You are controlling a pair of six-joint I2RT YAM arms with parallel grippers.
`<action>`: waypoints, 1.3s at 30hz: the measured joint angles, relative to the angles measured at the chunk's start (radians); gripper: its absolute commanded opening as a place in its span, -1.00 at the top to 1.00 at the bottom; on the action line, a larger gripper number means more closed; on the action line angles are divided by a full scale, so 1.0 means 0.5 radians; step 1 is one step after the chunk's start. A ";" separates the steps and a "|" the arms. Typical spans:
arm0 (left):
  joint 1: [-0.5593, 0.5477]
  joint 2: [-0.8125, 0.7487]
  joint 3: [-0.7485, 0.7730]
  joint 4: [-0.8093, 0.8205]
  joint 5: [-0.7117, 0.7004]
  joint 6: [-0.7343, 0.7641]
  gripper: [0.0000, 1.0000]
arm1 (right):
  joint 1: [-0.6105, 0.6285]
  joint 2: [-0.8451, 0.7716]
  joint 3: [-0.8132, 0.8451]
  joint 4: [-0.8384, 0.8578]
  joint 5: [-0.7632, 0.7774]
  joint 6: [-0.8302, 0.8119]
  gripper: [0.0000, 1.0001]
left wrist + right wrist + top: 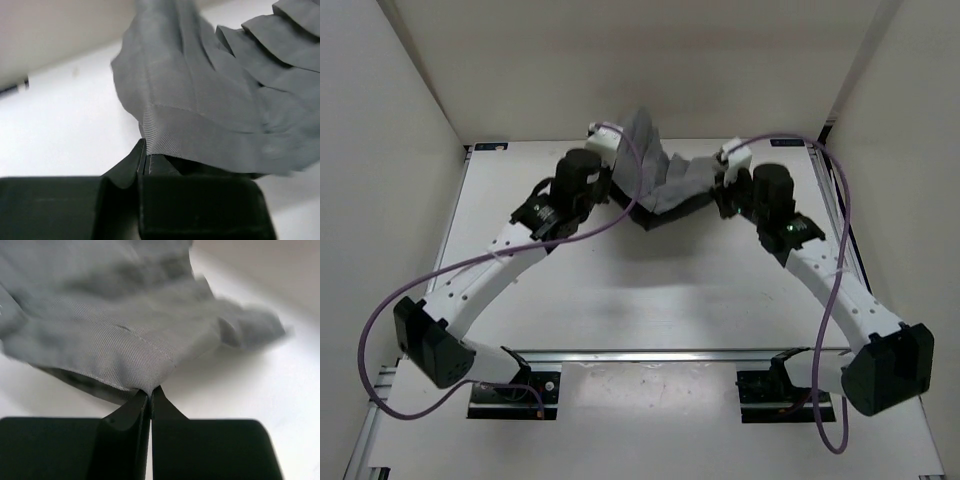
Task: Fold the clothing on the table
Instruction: Flatten the skirt out
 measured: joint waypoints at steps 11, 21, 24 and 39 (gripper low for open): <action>0.056 -0.465 -1.442 -0.372 0.220 -0.531 -0.75 | -0.009 -0.599 -1.169 -0.600 0.130 -0.043 -0.53; 0.145 -0.996 -1.381 -0.482 0.292 -0.640 -0.94 | 0.169 -1.137 -1.183 -0.655 0.407 -0.143 -0.37; 0.096 -0.965 -1.279 -0.490 0.288 -0.649 -0.57 | 0.057 -1.048 -1.051 -0.697 0.294 -0.150 -0.38; 0.362 -0.990 -1.356 -0.576 0.384 -0.633 -0.97 | -0.373 -0.681 -0.653 -0.869 -0.286 -0.072 -0.65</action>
